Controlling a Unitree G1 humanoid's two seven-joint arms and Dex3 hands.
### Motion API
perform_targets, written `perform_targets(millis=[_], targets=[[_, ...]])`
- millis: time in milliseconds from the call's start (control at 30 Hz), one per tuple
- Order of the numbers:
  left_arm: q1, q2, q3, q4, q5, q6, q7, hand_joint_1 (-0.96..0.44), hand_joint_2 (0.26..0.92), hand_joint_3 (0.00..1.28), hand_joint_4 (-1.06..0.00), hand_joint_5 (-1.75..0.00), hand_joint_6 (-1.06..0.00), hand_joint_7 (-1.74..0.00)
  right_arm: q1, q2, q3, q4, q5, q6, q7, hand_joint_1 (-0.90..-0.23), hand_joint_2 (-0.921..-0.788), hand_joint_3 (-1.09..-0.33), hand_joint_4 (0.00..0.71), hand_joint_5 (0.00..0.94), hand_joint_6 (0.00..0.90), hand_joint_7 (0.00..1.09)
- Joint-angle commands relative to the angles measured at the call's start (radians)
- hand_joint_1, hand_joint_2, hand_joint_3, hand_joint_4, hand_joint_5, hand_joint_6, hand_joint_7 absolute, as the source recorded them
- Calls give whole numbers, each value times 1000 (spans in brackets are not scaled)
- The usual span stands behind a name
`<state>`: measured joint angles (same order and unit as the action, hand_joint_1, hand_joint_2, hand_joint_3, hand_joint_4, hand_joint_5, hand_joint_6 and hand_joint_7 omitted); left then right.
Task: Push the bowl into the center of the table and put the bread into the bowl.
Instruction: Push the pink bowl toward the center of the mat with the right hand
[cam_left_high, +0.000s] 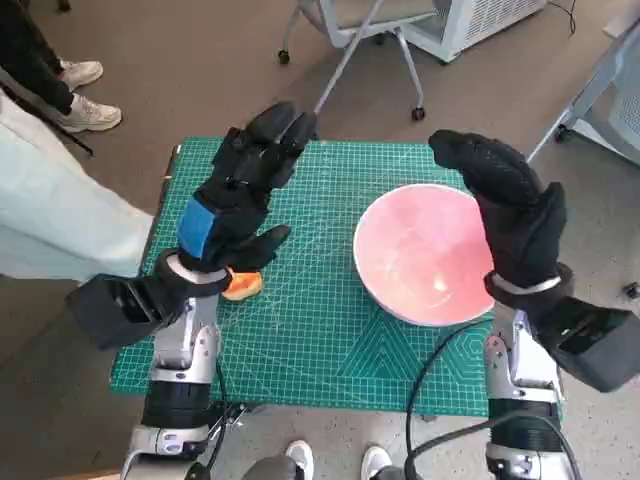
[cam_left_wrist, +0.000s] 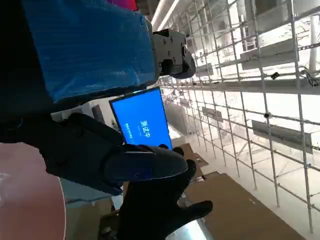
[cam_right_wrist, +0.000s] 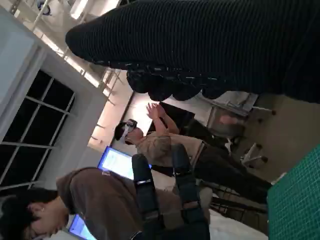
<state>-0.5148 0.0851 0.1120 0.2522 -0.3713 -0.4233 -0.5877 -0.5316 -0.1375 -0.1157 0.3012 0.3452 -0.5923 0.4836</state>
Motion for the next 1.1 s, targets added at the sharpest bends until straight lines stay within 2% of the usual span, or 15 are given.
perform_targets(millis=[33,1100], targets=[[-21,-1,1,-2,-18,0,-6,-617,921,381,-117,-2,1,-480,11,-2,-3,-4,-10,10,-5,-654,-921,-738,182,1,25,574],[-19,3,-12,-14,-16,12,-7,-613,921,383,-118,-3,1,-489,9,-7,-9,5,-3,6,3,-655,-921,-742,182,1,26,571]])
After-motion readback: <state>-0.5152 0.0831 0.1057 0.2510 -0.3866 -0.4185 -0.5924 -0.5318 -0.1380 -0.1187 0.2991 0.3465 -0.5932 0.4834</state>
